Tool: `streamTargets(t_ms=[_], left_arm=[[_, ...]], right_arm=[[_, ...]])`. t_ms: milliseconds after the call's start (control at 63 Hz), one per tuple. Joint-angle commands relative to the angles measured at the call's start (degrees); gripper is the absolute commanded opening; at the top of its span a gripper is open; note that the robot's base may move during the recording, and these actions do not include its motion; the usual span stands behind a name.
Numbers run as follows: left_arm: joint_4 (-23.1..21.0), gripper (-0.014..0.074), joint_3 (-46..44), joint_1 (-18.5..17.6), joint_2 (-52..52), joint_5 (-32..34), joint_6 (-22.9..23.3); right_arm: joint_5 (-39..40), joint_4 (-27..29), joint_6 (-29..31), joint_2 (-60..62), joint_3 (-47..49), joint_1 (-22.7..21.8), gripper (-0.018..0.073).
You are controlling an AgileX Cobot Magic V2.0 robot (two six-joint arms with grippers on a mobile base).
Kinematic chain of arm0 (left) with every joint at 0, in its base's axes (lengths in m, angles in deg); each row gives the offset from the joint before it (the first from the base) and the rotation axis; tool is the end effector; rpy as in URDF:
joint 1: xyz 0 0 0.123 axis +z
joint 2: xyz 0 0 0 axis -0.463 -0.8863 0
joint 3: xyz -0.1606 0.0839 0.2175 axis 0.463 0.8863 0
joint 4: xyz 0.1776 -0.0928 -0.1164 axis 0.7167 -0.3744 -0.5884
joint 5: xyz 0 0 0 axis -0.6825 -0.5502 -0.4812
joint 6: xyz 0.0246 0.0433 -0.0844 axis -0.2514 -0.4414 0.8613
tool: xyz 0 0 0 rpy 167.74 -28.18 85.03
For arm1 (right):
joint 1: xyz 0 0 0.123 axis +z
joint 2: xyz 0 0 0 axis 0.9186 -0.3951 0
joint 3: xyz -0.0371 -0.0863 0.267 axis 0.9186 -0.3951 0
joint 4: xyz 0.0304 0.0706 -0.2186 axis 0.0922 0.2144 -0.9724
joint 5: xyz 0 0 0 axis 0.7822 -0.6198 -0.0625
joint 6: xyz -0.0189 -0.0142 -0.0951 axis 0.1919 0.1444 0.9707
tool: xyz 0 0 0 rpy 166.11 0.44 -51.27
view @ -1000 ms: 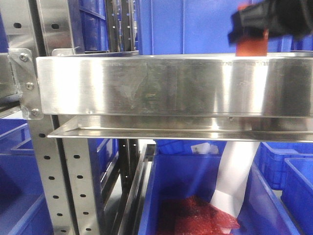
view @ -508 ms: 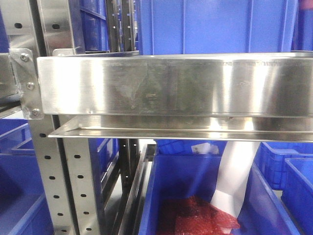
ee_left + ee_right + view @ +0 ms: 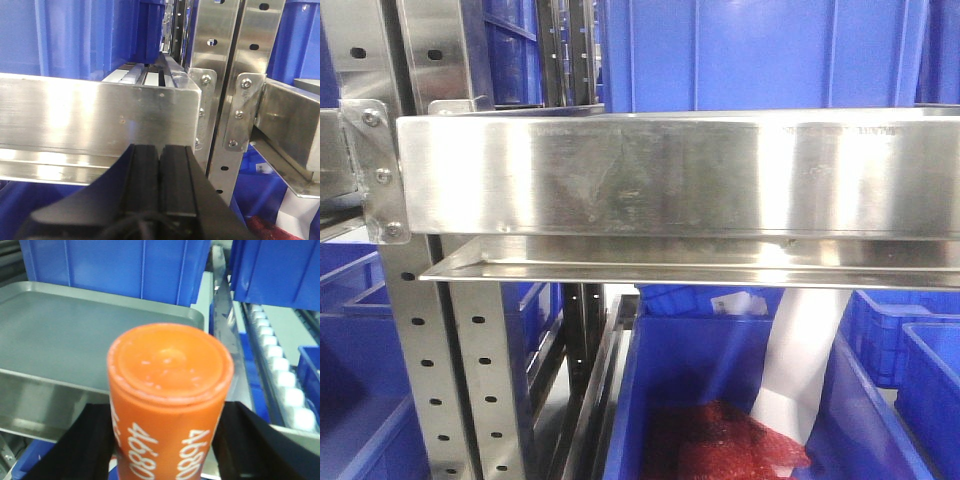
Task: Grab orange capacitor from left shelf to right conveyor
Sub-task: 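Withdraw the right gripper holding the cylinder back from the shelf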
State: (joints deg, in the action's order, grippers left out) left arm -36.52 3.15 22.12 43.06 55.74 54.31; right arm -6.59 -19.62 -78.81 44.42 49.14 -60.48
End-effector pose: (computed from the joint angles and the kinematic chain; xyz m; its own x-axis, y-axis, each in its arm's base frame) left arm 0.0453 -0.0043 0.1992 0.0107 -0.0820 -0.9966 0.0963 0.9921 -0.0806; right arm 0.0537 0.0020 0.3113 -0.2709 -0.0538 -0.9611 -0.0780 0.9964 -0.0338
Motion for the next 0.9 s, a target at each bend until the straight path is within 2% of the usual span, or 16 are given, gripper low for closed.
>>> streamTargets(t_ms=[0, 222, 889], left_arm=[[0.0, -0.0105, -0.3, -0.4, 1.1, 5.0, 0.0], [0.0, -0.0105, -0.3, -0.4, 1.1, 5.0, 0.0], [0.0, -0.0105, -0.3, -0.4, 1.1, 5.0, 0.0]], right_arm=[[3.9, -0.7, 0.5, 3.4, 0.9, -0.2, 0.0058], [3.9, -0.8, 0.5, 8.2, 0.7, -0.2, 0.0058], [4.1, -0.8, 0.5, 8.3, 0.7, -0.2, 0.0058]])
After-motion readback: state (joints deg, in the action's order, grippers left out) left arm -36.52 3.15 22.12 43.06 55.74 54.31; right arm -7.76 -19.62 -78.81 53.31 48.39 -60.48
